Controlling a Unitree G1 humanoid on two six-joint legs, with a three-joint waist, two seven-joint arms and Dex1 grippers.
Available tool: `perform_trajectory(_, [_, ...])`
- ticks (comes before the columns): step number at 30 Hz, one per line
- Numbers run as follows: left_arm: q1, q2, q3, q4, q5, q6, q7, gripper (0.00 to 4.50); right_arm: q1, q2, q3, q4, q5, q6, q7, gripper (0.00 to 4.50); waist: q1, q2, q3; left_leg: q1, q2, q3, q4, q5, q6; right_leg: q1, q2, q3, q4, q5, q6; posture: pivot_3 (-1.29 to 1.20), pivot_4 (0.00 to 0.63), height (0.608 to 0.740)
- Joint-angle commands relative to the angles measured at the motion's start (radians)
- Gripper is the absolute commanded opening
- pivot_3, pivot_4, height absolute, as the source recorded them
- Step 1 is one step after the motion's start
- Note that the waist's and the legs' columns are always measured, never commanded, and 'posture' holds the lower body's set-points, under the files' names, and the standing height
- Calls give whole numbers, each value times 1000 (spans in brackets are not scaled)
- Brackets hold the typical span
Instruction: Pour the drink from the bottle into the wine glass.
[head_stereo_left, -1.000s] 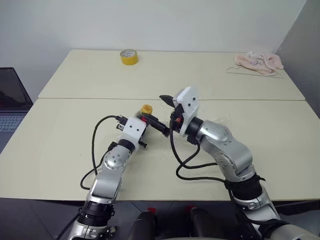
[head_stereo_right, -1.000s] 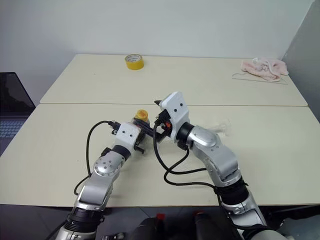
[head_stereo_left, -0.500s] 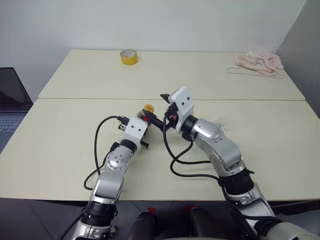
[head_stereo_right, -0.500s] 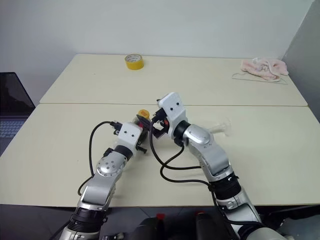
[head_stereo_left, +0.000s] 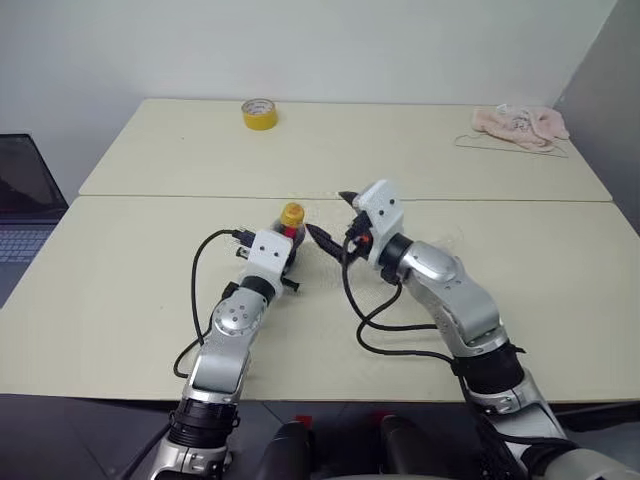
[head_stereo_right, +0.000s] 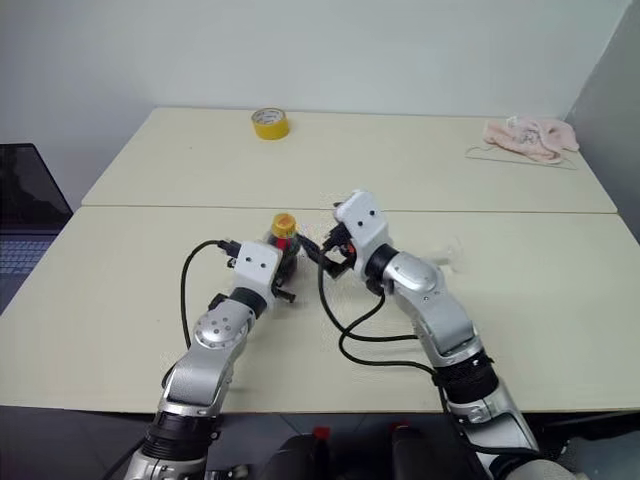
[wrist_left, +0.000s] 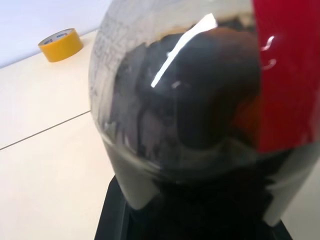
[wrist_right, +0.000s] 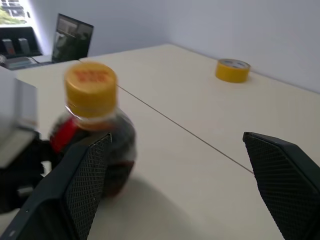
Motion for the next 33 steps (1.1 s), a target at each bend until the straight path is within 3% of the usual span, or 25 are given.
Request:
perform_trajectory(1, [-22, -4, 19, -77, -27, -3, -16, 854, -2, -10, -49, -49, 5, 10, -9, 4500, 0, 0, 0, 0, 0, 0, 0, 0, 0, 0, 0, 0, 0, 0, 0, 0, 150, 740])
perform_trajectory(7, [-12, 3, 18, -85, -31, 1, -21, 854, 1, -16, -43, -175, 153, 81, 119, 4500, -2, 0, 0, 0, 0, 0, 0, 0, 0, 0, 0, 0, 0, 0, 0, 0, 150, 740])
perform_trajectory(10, [-15, 3, 12, -80, -32, 1, -24, 854, -22, 8, -29, -201, 180, 124, 117, 4500, -3, 0, 0, 0, 0, 0, 0, 0, 0, 0, 0, 0, 0, 0, 0, 0, 150, 740])
perform_trajectory(33, [25, -1, -36, -120, -36, 7, -82, 853, -161, 65, 29, 36, 31, 18, 88, 4500, -1, 0, 0, 0, 0, 0, 1, 0, 0, 0, 0, 0, 0, 0, 0, 0, 150, 740])
